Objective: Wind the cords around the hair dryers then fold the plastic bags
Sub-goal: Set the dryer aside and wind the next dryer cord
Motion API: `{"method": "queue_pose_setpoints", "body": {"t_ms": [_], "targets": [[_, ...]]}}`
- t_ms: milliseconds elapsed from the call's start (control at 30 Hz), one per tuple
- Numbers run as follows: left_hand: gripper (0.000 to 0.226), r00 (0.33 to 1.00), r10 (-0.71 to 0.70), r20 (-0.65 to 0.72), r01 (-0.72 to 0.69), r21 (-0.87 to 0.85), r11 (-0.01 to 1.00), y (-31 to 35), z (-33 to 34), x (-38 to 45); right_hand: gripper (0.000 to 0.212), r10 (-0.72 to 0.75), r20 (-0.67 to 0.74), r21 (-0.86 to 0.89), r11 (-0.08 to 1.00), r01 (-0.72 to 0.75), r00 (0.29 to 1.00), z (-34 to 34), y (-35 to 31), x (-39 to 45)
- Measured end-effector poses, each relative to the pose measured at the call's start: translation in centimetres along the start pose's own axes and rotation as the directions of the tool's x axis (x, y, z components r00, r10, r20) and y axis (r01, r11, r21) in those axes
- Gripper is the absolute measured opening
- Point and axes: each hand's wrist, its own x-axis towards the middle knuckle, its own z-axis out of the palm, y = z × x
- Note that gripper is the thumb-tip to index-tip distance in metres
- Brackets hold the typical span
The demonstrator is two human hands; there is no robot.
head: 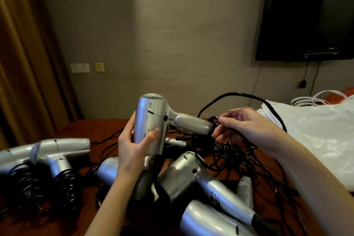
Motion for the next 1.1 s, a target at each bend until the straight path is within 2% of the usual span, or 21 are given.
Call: {"method": "queue_pose_setpoints", "body": {"t_ms": [167,367,467,633,900,1033,1100], "targets": [[0.098,0.997,-0.042,-0.057,0.042,-0.011,0.999,-0.5,-0.3,0.1,0.027,-0.021,0.001,0.125,0.992,0.021,1.000,0.3,0.2,0.0],[0.099,0.986,-0.084,-0.147,0.075,-0.062,0.995,-0.8,-0.6,0.4,0.038,0.016,0.191,0.285,0.956,-0.071,0.982,2.1,1.5,0.2],[0.094,0.986,-0.098,-0.137,0.089,-0.067,0.994,-0.8,-0.5,0.4,0.035,0.018,0.125,0.275,0.960,-0.052,0.992,2.3,1.7,0.4],[0.089,0.981,-0.118,-0.151,0.100,-0.119,0.988,-0.7,-0.3,0.4,0.031,0.033,0.042,0.410,0.911,-0.047,0.999,2.4,2.0,0.4],[0.092,0.986,-0.122,-0.117,0.107,-0.121,0.987,-0.4,-0.3,0.2,0.025,0.053,0.068,0.377,0.923,-0.075,0.996,2.8,2.8,0.8],[0.080,0.989,-0.136,-0.063,0.125,-0.148,0.981,-0.1,-0.1,0.0,0.024,0.076,0.106,0.329,0.938,-0.107,0.991,3.0,3.3,1.0],[0.074,0.988,-0.150,-0.046,0.141,-0.156,0.978,-0.1,-0.1,0.0,0.029,0.086,0.077,0.260,0.960,-0.103,0.993,2.9,3.3,1.1]]}}
